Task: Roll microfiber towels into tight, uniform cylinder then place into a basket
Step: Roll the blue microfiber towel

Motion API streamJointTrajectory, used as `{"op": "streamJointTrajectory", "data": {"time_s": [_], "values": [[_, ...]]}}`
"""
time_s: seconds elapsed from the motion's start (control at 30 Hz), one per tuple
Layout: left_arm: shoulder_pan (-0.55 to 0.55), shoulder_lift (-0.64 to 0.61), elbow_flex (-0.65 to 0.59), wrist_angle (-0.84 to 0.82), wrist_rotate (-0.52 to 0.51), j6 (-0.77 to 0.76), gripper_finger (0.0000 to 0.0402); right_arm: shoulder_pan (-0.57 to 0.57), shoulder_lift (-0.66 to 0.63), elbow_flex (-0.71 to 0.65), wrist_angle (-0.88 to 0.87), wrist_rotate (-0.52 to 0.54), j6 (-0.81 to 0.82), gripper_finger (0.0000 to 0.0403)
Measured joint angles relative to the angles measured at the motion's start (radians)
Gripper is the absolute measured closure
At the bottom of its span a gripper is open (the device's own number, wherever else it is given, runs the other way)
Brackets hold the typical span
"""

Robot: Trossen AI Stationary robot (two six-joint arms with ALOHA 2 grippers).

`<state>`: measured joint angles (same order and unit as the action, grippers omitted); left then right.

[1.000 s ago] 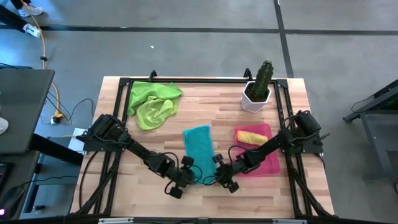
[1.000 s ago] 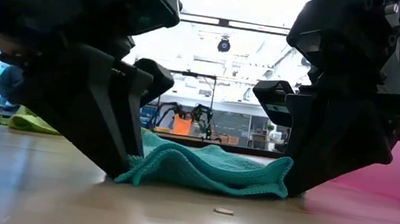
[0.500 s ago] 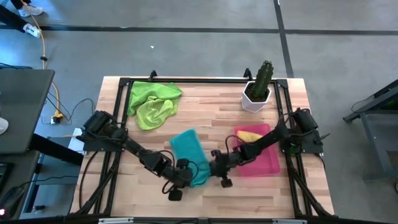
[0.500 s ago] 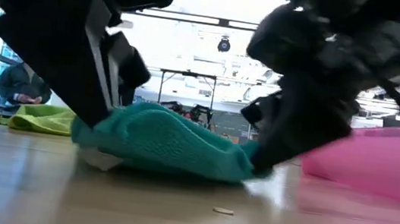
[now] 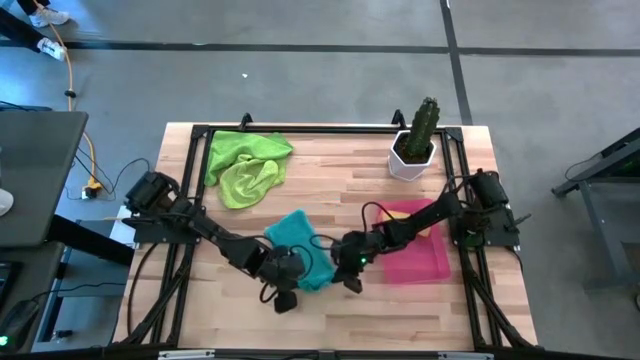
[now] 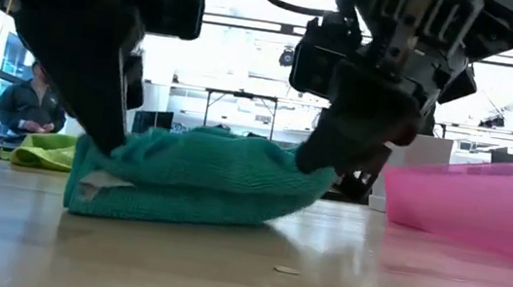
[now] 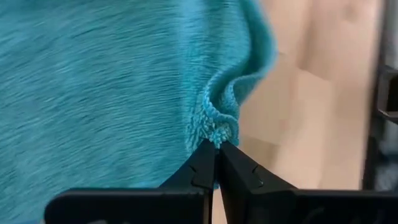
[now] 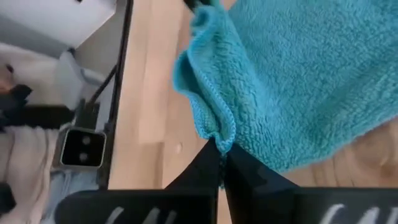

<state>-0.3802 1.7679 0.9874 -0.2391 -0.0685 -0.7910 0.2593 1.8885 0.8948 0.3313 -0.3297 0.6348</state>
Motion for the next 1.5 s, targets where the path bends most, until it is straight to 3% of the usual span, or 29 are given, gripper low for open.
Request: {"op": "streamJointTrajectory", "data": {"time_s": [0.13, 0.3, 0.5, 0.8, 0.97, 1.1, 1.23, 1.5], "values": [[0.010, 0.002, 0.000, -0.055, -0.004, -0.069, 0.0398, -0.012, -0.001, 0.001, -0.026, 0.142, 0.038, 0.0403], [0.013, 0.005, 0.002, -0.082, -0.008, -0.097, 0.0398, -0.048, -0.002, 0.002, -0.041, 0.218, 0.038, 0.0403], [0.013, 0.005, 0.002, -0.095, -0.030, -0.097, 0.0398, -0.069, -0.003, 0.002, -0.035, 0.243, -0.090, 0.0392], [0.012, 0.005, 0.002, -0.138, -0.039, -0.097, 0.0398, -0.064, -0.022, 0.001, -0.077, 0.190, -0.258, 0.0298], [0.011, 0.005, 0.002, -0.152, -0.061, -0.096, 0.0398, -0.047, -0.067, 0.002, -0.036, 0.150, -0.380, 0.0286], [0.013, 0.005, 0.002, -0.158, -0.066, -0.097, 0.0398, 0.020, -0.059, 0.002, -0.025, 0.256, -0.676, 0.0286], [0.013, 0.005, 0.002, -0.158, -0.066, -0.097, 0.0398, 0.055, -0.040, 0.001, -0.025, 0.414, -0.772, 0.0284], [0.013, 0.005, 0.002, -0.162, -0.063, -0.123, 0.0398, 0.058, -0.020, 0.002, 0.016, 0.337, -0.798, 0.0231]]}}
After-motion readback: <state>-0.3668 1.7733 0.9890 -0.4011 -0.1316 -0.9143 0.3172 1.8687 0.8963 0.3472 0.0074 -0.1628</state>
